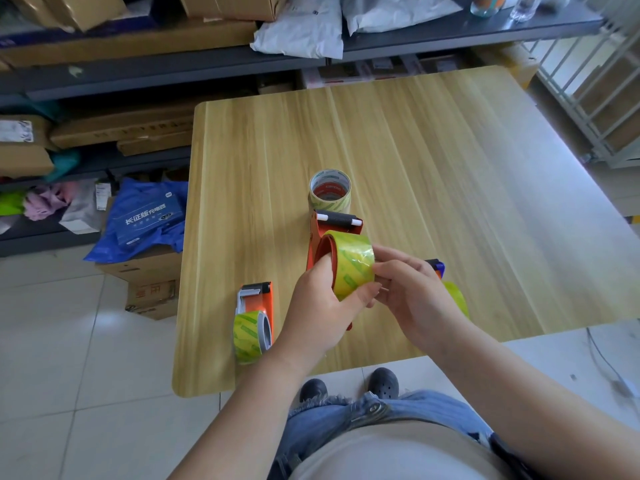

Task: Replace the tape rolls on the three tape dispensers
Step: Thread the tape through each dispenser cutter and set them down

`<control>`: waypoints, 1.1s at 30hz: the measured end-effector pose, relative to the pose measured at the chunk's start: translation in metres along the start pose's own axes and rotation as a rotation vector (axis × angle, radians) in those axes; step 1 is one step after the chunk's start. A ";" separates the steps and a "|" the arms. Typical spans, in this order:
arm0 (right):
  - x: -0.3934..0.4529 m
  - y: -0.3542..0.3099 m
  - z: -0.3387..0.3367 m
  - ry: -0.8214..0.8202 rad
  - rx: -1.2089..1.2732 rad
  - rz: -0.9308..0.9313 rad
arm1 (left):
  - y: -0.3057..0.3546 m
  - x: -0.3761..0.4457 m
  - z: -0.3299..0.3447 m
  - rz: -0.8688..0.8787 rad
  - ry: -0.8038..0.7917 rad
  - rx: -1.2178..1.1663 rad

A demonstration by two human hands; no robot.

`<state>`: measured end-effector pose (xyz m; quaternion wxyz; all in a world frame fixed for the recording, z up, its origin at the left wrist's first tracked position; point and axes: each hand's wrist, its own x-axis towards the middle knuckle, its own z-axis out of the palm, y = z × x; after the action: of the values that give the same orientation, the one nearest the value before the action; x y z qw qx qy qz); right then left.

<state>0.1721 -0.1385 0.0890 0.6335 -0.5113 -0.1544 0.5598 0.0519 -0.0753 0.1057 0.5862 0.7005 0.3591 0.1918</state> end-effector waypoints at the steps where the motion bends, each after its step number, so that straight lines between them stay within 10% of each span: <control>1: 0.000 -0.001 0.001 0.031 -0.013 -0.003 | 0.000 0.000 0.000 -0.002 0.001 0.002; 33: -0.002 0.004 0.005 0.129 0.124 0.044 | 0.003 -0.003 0.014 0.048 0.136 0.384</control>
<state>0.1650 -0.1385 0.0885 0.6603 -0.5092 -0.0670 0.5480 0.0609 -0.0872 0.1052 0.4117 0.7931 0.4108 0.1807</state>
